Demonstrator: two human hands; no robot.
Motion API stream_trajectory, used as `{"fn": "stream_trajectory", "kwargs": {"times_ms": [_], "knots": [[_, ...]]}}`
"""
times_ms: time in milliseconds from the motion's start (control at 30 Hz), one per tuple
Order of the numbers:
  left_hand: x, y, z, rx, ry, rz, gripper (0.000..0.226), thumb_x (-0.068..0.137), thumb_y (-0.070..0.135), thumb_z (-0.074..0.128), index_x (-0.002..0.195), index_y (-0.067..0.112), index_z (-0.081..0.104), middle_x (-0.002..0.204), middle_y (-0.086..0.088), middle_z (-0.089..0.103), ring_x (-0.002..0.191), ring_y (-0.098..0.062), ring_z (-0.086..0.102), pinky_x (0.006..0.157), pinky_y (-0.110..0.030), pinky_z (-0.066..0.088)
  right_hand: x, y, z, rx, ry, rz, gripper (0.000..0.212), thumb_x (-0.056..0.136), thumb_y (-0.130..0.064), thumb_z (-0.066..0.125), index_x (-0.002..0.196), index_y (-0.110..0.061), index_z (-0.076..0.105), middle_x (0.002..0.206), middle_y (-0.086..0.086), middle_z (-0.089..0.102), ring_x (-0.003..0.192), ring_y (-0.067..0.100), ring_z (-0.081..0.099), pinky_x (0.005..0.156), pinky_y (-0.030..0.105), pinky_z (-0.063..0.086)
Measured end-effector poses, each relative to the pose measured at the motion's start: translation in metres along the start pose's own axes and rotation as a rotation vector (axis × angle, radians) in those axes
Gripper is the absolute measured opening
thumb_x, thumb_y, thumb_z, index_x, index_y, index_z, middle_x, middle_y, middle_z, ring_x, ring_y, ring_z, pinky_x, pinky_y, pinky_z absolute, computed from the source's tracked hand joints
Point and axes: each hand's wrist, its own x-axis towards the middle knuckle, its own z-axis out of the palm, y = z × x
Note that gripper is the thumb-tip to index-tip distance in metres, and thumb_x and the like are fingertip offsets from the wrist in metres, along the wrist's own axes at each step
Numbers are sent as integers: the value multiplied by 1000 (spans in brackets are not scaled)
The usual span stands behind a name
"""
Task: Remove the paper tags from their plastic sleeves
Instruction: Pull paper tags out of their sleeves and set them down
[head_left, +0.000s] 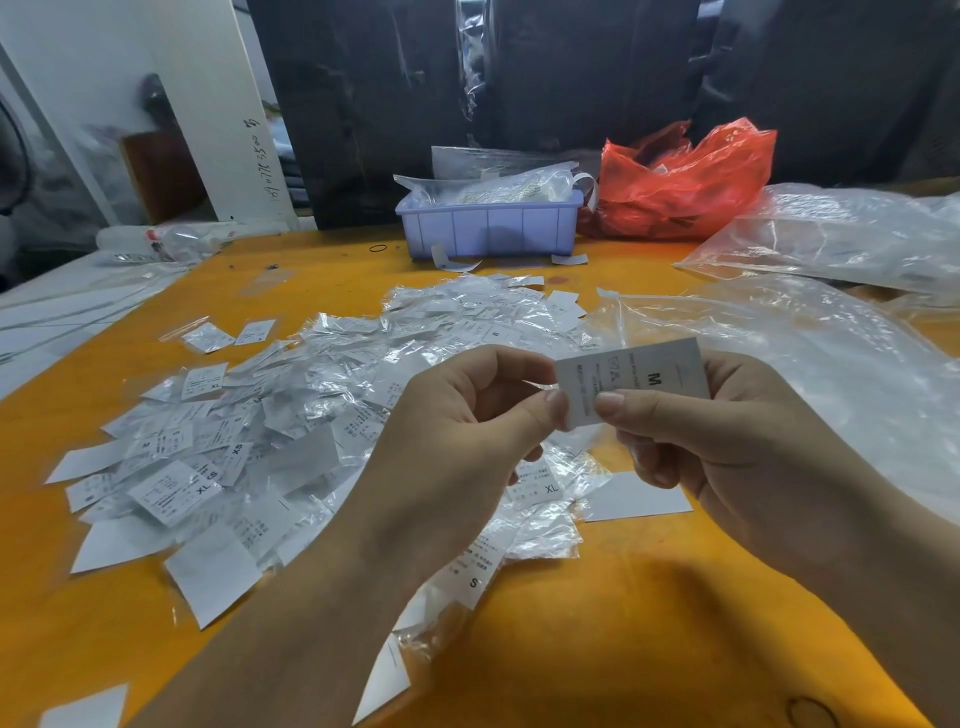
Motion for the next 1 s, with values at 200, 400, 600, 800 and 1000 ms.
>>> {"fn": "stream_trajectory", "kwargs": {"times_ms": [200,400,600,800,1000], "knots": [[-1,0,1,9,-37,32,9,91,15,66,94,19,73,71,11,70,61,-1,59,54,-12,45,-1,-1,1,8,-6,1,18,69,-21,71,86,-22,77,61,-3,59,53,9,49,45,22,42],[0,2,2,-6,-43,1,15,85,31,67,89,17,73,68,10,66,61,-2,57,54,-13,44,-2,-1,5,-28,-30,28,22,67,-24,73,88,-17,76,61,0,57,54,10,49,46,21,41],[0,2,3,-7,-59,-9,16,88,31,66,80,19,72,65,9,62,61,-5,55,54,-14,43,-2,-2,5,-47,-12,58,22,66,-21,79,85,-12,76,60,0,56,53,10,49,46,22,41],[3,-4,-4,159,192,-45,6,87,20,69,85,26,68,66,9,66,56,2,56,49,-10,43,2,-5,-5,-201,202,57,24,75,-11,76,96,-18,69,70,-2,65,56,10,54,52,29,45],[8,-13,-13,602,341,-99,22,84,24,69,102,33,59,67,8,59,59,-5,56,51,-22,38,1,-1,-17,-876,198,-21,15,82,-23,72,94,-31,68,81,-14,62,72,1,59,57,11,43]]}}
